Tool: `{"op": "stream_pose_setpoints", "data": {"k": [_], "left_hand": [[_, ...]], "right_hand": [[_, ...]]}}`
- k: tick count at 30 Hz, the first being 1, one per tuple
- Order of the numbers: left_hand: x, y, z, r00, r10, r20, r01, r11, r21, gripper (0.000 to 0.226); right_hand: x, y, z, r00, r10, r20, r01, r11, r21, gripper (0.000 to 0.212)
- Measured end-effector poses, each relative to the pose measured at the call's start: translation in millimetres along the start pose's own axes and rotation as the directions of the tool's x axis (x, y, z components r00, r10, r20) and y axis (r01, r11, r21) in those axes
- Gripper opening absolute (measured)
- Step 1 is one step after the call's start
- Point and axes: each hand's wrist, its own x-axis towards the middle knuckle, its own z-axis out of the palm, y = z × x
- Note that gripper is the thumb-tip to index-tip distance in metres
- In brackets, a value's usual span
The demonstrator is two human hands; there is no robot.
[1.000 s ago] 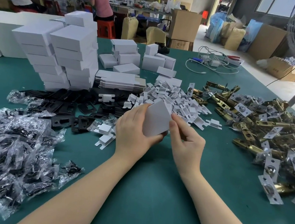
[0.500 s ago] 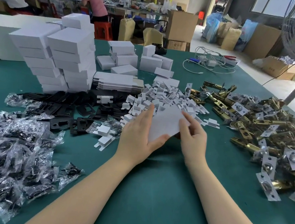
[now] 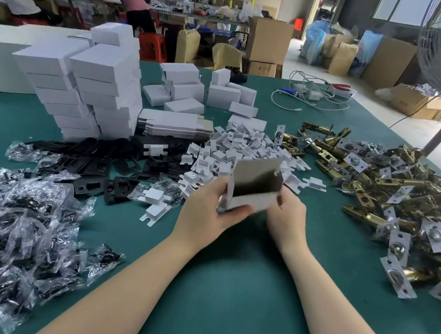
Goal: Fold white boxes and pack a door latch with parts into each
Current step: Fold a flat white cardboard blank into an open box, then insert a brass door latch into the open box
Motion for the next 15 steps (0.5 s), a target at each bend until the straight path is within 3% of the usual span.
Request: {"op": "stream_pose_setpoints", "data": {"k": [2, 4, 6, 8, 10, 11, 15], "left_hand": [[0.4, -2.1, -0.6, 0.991, -0.128, 0.041, 0.13, 0.99, -0.056, 0.038], [2.6, -6.4, -1.6, 0.974, -0.205, 0.095, 0.214, 0.973, -0.091, 0.041], [5.2, -9.4, -2.6, 0.965, -0.234, 0.118, 0.249, 0.958, -0.143, 0.043], [5.4, -11.7, -2.9, 0.964, -0.231, 0.133, 0.251, 0.955, -0.159, 0.047], [5.2, -11.3, -3.3, 0.965, -0.216, 0.146, 0.237, 0.961, -0.142, 0.049], [5.5, -11.4, -3.7, 0.963, -0.223, 0.149, 0.243, 0.962, -0.127, 0.048], [7.2, -14.3, -6.6, 0.955, -0.256, 0.151, 0.268, 0.961, -0.065, 0.045]], "right_hand": [[2.6, 0.6, -1.1, 0.999, 0.002, -0.04, -0.007, 0.994, -0.11, 0.016], [16.6, 0.4, -12.1, 1.0, -0.004, 0.007, 0.007, 0.877, -0.481, 0.031], [36.9, -4.4, -31.3, 0.999, 0.011, 0.044, 0.027, 0.636, -0.771, 0.035], [54.5, -6.8, -53.0, 0.996, 0.052, 0.072, 0.051, 0.339, -0.939, 0.031], [64.6, -5.6, -71.3, 0.979, 0.167, 0.114, 0.103, 0.072, -0.992, 0.026], [67.5, -2.6, -78.8, 0.968, 0.216, 0.129, 0.133, -0.002, -0.991, 0.026], [75.0, 12.4, -101.0, 0.954, 0.253, 0.161, 0.192, -0.102, -0.976, 0.029]]}}
